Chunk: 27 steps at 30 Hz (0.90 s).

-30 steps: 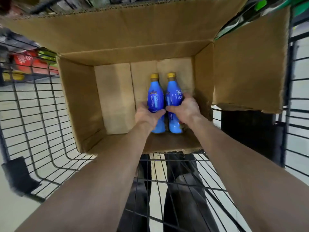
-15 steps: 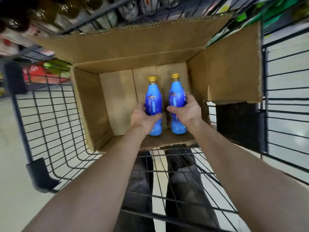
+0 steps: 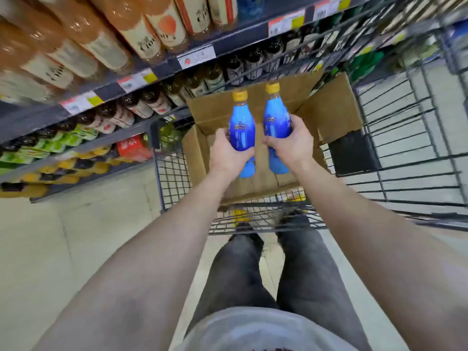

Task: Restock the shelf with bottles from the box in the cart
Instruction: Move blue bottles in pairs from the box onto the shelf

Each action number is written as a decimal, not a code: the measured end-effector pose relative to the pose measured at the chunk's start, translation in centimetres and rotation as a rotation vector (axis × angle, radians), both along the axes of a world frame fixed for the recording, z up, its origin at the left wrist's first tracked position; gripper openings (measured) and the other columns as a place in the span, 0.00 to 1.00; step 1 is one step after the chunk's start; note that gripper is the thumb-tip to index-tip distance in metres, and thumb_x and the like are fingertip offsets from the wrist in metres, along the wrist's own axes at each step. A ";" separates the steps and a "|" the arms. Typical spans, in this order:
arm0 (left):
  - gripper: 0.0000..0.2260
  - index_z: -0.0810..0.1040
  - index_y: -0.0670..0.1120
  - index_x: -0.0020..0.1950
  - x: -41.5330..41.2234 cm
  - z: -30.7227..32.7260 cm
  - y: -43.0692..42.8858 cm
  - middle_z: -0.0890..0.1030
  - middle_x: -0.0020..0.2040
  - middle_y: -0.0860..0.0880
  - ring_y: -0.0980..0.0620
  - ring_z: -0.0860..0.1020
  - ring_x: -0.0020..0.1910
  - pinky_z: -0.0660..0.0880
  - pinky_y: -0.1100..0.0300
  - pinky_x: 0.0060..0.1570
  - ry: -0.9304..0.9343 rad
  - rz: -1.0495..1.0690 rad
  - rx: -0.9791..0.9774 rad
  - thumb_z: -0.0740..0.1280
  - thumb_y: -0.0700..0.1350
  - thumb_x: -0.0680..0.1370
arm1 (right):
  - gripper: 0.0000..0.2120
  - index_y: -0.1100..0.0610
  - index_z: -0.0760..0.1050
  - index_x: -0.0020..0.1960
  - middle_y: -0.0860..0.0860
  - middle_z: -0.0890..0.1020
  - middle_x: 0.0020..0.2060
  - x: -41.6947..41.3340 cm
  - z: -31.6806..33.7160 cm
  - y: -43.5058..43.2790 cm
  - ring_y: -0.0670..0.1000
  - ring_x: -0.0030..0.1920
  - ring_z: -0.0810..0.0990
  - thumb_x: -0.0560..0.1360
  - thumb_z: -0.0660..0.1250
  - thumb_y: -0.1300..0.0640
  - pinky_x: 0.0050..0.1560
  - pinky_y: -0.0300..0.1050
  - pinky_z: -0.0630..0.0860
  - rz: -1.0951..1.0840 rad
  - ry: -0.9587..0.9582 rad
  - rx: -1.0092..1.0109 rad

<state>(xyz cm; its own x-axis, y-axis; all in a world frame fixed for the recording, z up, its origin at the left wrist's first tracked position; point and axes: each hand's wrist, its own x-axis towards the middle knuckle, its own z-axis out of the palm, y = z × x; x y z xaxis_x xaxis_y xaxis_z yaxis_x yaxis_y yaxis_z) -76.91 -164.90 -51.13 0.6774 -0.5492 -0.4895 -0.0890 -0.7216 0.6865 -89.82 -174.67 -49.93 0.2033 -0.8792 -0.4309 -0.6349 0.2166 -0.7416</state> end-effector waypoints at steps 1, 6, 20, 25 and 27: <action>0.29 0.69 0.53 0.56 0.6 1.3 0.3 0.82 0.51 0.54 0.50 0.83 0.51 0.80 0.51 0.56 -0.019 -0.007 -0.035 0.83 0.49 0.64 | 0.33 0.50 0.73 0.66 0.44 0.82 0.54 0.3 1.2 0.6 0.45 0.52 0.80 0.64 0.80 0.51 0.51 0.36 0.72 -0.001 -0.025 -0.029; 0.28 0.69 0.50 0.59 1.6 7.3 3.8 0.81 0.51 0.54 0.50 0.82 0.52 0.79 0.53 0.56 -0.100 0.017 -0.173 0.81 0.48 0.67 | 0.34 0.48 0.74 0.66 0.42 0.83 0.54 1.4 7.3 4.4 0.46 0.54 0.81 0.63 0.80 0.48 0.59 0.45 0.77 0.022 -0.143 -0.134; 0.31 0.73 0.48 0.61 -1.4 22.3 20.1 0.82 0.54 0.51 0.50 0.82 0.52 0.79 0.56 0.53 -0.359 0.166 -0.378 0.83 0.52 0.64 | 0.33 0.49 0.73 0.66 0.44 0.82 0.53 -1.0 22.2 16.9 0.49 0.53 0.81 0.63 0.80 0.51 0.57 0.47 0.78 0.215 -0.329 -0.342; 0.31 0.74 0.46 0.64 -0.5 29.0 26.5 0.80 0.52 0.53 0.52 0.80 0.50 0.74 0.60 0.51 -0.425 0.262 -0.444 0.83 0.48 0.66 | 0.35 0.50 0.73 0.68 0.45 0.82 0.54 1.1 28.1 22.4 0.47 0.53 0.80 0.63 0.81 0.50 0.56 0.43 0.75 0.327 -0.407 -0.417; 0.30 0.74 0.47 0.62 0.9 31.1 29.2 0.81 0.51 0.53 0.52 0.81 0.50 0.75 0.60 0.51 -0.463 0.297 -0.458 0.84 0.48 0.66 | 0.34 0.51 0.74 0.66 0.44 0.80 0.52 2.7 30.3 24.7 0.47 0.51 0.80 0.63 0.81 0.50 0.53 0.42 0.74 0.369 -0.453 -0.439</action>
<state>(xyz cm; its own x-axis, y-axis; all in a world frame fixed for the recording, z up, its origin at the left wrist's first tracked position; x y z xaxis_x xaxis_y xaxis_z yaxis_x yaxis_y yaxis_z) -75.98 -135.68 -20.03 0.9125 -0.3910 0.1204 -0.2894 -0.4089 0.8655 -87.12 -149.93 -19.65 0.5942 -0.7916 0.1425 -0.2193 -0.3299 -0.9182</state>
